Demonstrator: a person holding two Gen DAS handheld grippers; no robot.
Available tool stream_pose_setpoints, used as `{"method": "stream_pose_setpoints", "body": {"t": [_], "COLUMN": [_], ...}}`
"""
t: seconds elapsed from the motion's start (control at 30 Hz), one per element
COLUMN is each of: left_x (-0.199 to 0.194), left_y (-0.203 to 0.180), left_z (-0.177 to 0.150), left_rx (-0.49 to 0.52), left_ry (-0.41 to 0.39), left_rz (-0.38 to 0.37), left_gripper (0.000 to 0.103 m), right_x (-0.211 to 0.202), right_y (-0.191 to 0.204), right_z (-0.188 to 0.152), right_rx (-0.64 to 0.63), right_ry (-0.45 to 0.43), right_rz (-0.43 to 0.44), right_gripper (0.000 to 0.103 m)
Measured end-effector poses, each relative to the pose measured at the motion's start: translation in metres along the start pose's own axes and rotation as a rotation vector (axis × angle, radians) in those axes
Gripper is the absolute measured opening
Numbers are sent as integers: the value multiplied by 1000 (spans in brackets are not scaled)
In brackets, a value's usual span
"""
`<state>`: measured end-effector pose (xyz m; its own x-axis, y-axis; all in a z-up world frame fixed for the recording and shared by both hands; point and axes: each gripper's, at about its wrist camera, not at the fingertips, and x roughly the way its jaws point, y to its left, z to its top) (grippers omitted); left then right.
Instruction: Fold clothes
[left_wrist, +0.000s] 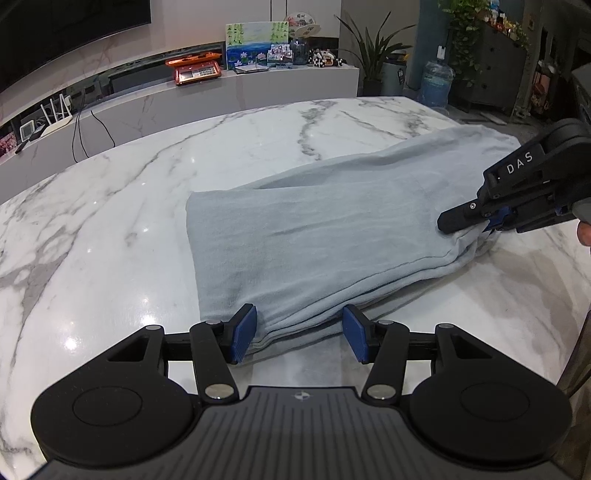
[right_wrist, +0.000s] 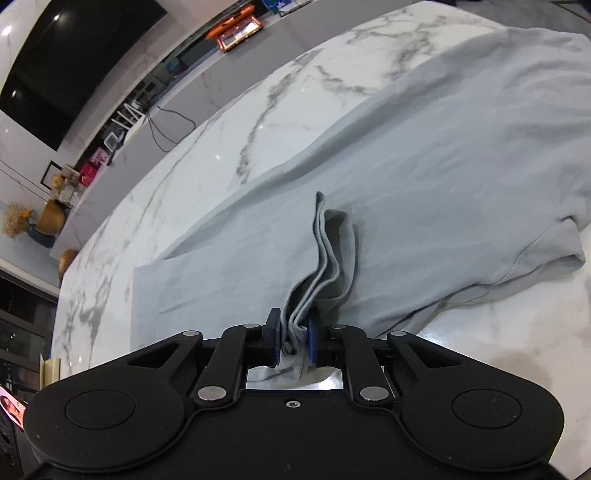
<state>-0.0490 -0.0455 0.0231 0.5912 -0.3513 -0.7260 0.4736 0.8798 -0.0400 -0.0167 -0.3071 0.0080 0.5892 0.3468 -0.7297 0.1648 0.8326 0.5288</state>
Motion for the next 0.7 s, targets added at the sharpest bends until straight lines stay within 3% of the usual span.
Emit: {"method": "stream_pose_setpoints", "body": {"t": [0.13,0.23,0.5,0.7], "left_x": [-13,-19,-21,2], "left_y": [4,4,-15,-45], "left_z": [-3,-7,7,33], "left_rx": [-19,-21,-24,-70], "left_ry": [-35,-60,-97,-110], "left_rz": [7,42,118,92], "left_gripper": [50,56,62,62], "right_x": [-8,-17,-75,-135], "right_y": [11,24,104,140], "right_z": [5,14,74,127], "right_rx": [-73,-114,-344,-453], "right_ry": [-36,-42,-126,-232], "right_rz": [-6,6,2,-58], "right_gripper": [10,10,9,9]}}
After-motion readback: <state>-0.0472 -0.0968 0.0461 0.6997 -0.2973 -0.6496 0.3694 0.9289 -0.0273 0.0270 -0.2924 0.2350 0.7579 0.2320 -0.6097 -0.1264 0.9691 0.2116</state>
